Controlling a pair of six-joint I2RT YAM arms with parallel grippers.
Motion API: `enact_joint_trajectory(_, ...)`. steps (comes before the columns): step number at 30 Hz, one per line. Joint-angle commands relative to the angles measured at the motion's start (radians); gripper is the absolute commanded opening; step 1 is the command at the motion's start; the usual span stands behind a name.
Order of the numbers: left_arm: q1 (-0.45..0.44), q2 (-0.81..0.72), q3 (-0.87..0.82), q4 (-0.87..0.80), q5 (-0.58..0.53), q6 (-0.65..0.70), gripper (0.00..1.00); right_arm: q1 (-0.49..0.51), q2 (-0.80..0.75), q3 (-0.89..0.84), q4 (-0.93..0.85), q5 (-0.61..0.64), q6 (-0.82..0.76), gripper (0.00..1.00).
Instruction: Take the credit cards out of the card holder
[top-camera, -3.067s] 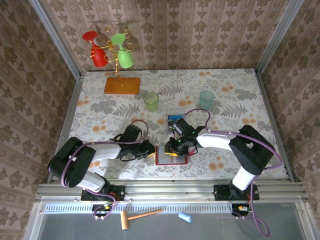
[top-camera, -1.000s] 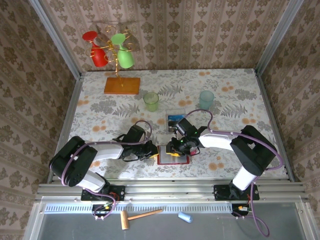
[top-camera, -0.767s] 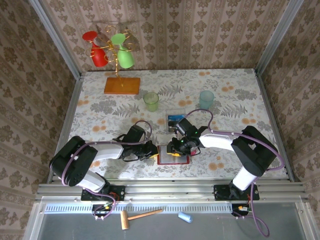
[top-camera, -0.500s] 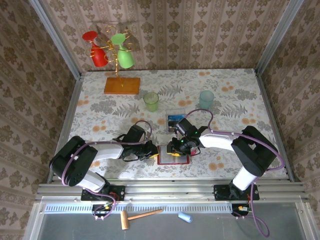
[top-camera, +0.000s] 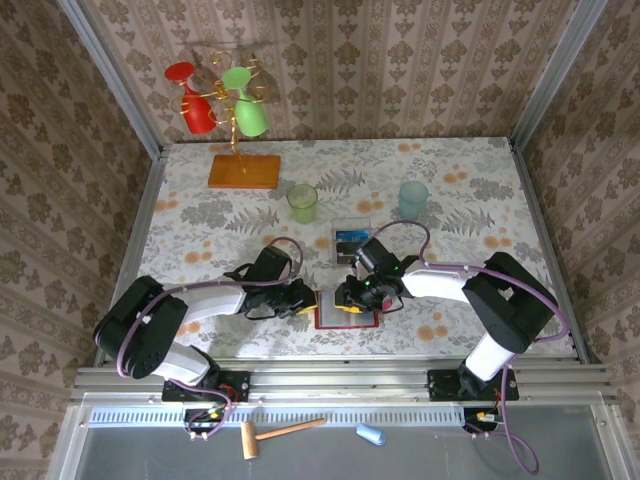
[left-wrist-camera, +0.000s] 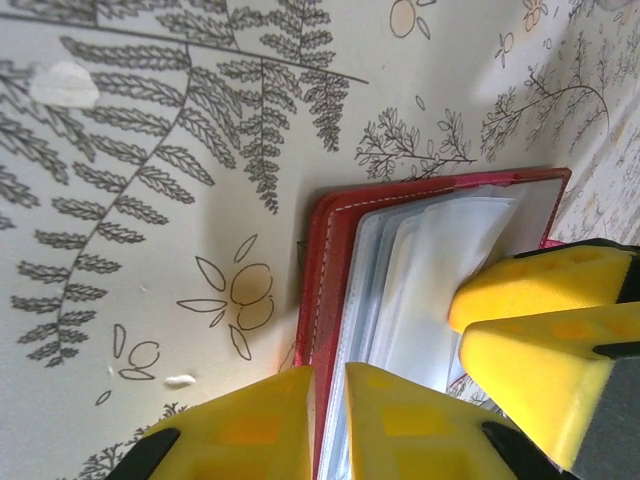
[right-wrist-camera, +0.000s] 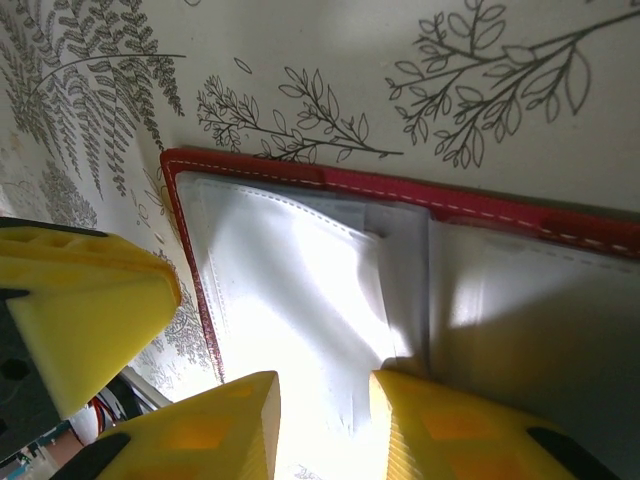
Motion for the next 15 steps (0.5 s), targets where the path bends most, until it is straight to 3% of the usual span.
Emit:
enact_joint_trajectory(1, -0.005, -0.021, 0.038, -0.045, -0.013, 0.017, 0.18, -0.015, -0.010, -0.032, 0.004, 0.005, 0.003, 0.31)
enact_joint_trajectory(15, -0.043, 0.020, 0.080, 0.009, -0.019, -0.030, 0.27, -0.047, -0.002, -0.075, 0.066, -0.037, 0.000, 0.28)
